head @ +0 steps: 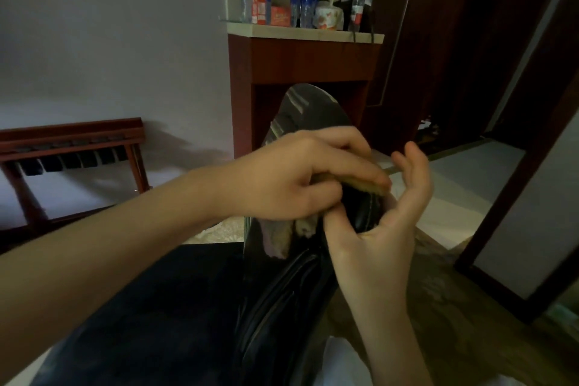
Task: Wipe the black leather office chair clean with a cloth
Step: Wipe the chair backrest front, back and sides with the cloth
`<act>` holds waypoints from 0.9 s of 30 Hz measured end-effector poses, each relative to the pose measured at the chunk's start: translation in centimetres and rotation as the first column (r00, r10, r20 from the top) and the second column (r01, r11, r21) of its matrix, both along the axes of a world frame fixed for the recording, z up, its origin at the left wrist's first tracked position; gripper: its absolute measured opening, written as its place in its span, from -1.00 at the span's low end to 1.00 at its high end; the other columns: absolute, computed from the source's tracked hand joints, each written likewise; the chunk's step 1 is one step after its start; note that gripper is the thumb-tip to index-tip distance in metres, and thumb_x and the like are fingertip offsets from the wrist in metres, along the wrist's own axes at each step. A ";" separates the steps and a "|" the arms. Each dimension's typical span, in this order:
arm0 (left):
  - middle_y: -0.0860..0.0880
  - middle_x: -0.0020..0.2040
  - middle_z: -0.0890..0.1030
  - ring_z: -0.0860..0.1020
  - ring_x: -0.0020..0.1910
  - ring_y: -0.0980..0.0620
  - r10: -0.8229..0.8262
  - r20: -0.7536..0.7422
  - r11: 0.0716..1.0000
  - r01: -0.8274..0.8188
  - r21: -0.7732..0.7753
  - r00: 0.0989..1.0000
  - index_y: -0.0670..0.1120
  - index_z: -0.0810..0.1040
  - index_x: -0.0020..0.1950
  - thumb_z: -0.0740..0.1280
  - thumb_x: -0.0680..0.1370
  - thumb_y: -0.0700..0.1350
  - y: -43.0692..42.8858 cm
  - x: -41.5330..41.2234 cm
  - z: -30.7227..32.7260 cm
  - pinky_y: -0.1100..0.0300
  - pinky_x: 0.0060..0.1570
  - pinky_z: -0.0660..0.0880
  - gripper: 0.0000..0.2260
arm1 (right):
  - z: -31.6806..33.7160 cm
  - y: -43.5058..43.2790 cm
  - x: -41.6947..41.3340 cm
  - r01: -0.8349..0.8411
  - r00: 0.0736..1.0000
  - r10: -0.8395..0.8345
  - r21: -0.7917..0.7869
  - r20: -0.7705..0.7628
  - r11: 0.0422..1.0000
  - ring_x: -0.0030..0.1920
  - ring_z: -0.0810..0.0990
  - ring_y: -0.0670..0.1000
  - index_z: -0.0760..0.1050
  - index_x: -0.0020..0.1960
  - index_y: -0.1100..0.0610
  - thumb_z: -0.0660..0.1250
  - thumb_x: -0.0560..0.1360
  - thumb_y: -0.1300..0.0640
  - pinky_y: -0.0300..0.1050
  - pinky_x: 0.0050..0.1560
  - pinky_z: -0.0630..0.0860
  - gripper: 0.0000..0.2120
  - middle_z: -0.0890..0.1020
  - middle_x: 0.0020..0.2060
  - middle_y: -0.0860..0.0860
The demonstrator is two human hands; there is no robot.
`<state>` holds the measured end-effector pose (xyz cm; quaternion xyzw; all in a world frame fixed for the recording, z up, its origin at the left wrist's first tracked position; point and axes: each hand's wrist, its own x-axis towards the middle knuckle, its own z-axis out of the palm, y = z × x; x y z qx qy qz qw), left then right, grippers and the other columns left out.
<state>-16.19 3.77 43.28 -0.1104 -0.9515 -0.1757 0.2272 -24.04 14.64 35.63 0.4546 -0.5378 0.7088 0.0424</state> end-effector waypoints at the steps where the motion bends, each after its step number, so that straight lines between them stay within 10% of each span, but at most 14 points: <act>1: -0.05 0.10 0.47 0.49 0.05 0.12 -0.010 -0.009 1.000 0.010 -0.019 1.000 -0.16 0.53 0.25 0.19 0.46 -0.32 0.4 0.5 -0.3 0.26 0.03 0.48 -0.62 | 0.1 0.1 0.0 0.001 1.000 -0.001 0.009 -0.011 1.000 0.29 0.37 -0.26 0.10 0.33 -0.28 0.38 0.33 0.10 -0.20 0.21 0.47 -0.28 0.22 0.21 -0.52; 11: 0.13 0.08 0.36 0.36 0.01 0.26 0.314 -0.153 0.930 -0.336 -0.149 0.937 0.00 0.47 0.32 0.16 0.51 -0.17 -3.5 -3.6 -0.2 0.38 -0.06 0.37 -0.61 | 1.0 0.6 -0.6 0.029 0.998 -0.019 0.204 -0.052 0.979 0.19 0.38 -0.38 0.03 0.33 -0.35 0.32 0.31 0.04 -0.26 0.09 0.49 -0.27 0.25 0.10 -0.63; 16: 0.07 0.08 0.37 0.40 0.05 0.12 0.430 -0.078 0.899 -0.435 -0.062 0.900 0.01 0.46 0.33 0.18 0.55 -0.23 -5.3 -5.3 0.5 0.16 0.05 0.40 -0.63 | 1.5 1.1 -0.5 0.039 0.998 -0.021 0.323 -0.059 0.946 0.15 0.44 -0.29 0.11 0.35 -0.31 0.33 0.39 0.03 -0.20 0.09 0.54 -0.35 0.37 0.23 -0.26; 18: 0.08 0.06 0.35 0.40 0.02 0.12 0.428 -0.087 0.900 -0.433 -0.045 0.899 0.01 0.45 0.34 0.17 0.55 -0.23 -5.6 -5.4 0.2 0.21 0.02 0.38 -0.62 | 2.9 1.9 -0.8 0.096 0.974 0.010 0.450 -0.227 0.888 0.05 0.34 -0.48 0.12 0.41 -0.19 0.27 0.48 0.01 -0.49 -0.06 0.44 -0.43 0.26 0.30 -0.24; 22: 0.08 0.07 0.29 0.39 0.02 0.11 0.401 -0.079 0.915 -0.403 -0.020 0.913 0.00 0.37 0.39 0.16 0.57 -0.23 -6.0 -4.9 -0.7 0.25 0.02 0.36 -0.61 | 6.5 1.8 -2.4 0.293 0.875 0.075 0.647 -0.478 0.704 0.01 0.33 -0.27 0.12 0.46 -0.11 0.08 0.57 -0.14 -0.40 -0.18 0.30 -0.52 0.24 0.35 -0.18; 27: -0.04 0.12 0.38 0.42 0.06 0.05 0.396 -0.068 0.915 -0.400 -0.052 0.916 -0.06 0.40 0.35 0.21 0.55 -0.25 -7.0 -5.1 -0.3 0.18 0.06 0.37 -0.63 | 10.7 -2.9 -5.9 0.129 0.947 0.155 0.774 -0.283 0.620 -0.03 0.47 -0.11 0.40 0.24 -0.06 0.19 0.55 -0.03 -0.19 -0.08 0.42 -0.73 0.48 0.11 -0.10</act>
